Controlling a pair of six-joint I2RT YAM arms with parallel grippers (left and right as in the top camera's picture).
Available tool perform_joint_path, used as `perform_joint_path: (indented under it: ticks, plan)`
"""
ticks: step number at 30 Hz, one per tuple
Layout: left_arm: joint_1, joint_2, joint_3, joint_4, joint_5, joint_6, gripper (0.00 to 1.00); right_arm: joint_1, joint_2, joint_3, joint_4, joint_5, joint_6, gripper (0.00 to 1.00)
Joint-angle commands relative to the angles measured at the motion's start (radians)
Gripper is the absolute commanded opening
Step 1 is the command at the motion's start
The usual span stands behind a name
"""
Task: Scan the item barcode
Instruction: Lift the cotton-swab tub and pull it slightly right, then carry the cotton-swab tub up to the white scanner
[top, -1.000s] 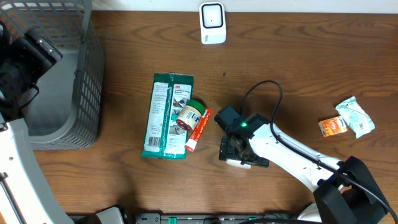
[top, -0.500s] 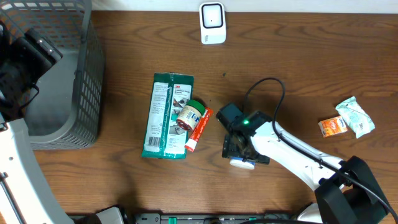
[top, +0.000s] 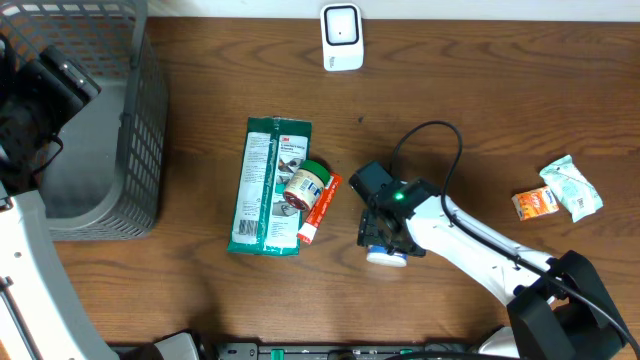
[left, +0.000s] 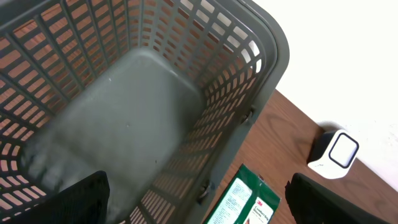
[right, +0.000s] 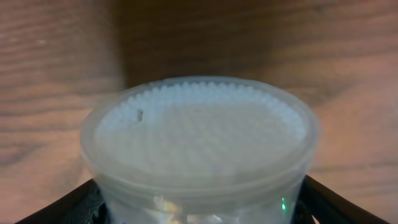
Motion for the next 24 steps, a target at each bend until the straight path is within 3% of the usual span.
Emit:
perform_joint_path:
  ticks: [1,8,14,19,24]
  plan:
    - [0.004,0.000,0.002,0.000,-0.002,-0.009,0.88,-0.009,-0.018,-0.030,0.011,0.021,0.009,0.79]
    - [0.004,0.000,0.002,0.000,-0.002,-0.009,0.88,-0.012,-0.068,0.013,-0.037,0.084,-0.088,0.63]
    - [0.004,0.000,0.002,0.000,-0.002,-0.009,0.88,-0.015,-0.154,0.088,-0.117,0.089,-0.208,0.64]
    - [0.004,0.000,0.002,0.000,-0.002,-0.009,0.88,-0.067,-0.172,0.289,-0.255,-0.035,-0.331,0.63]
    - [0.004,0.000,0.002,0.000,-0.002,-0.009,0.88,-0.175,-0.146,0.568,-0.399,-0.188,-0.419,0.51]
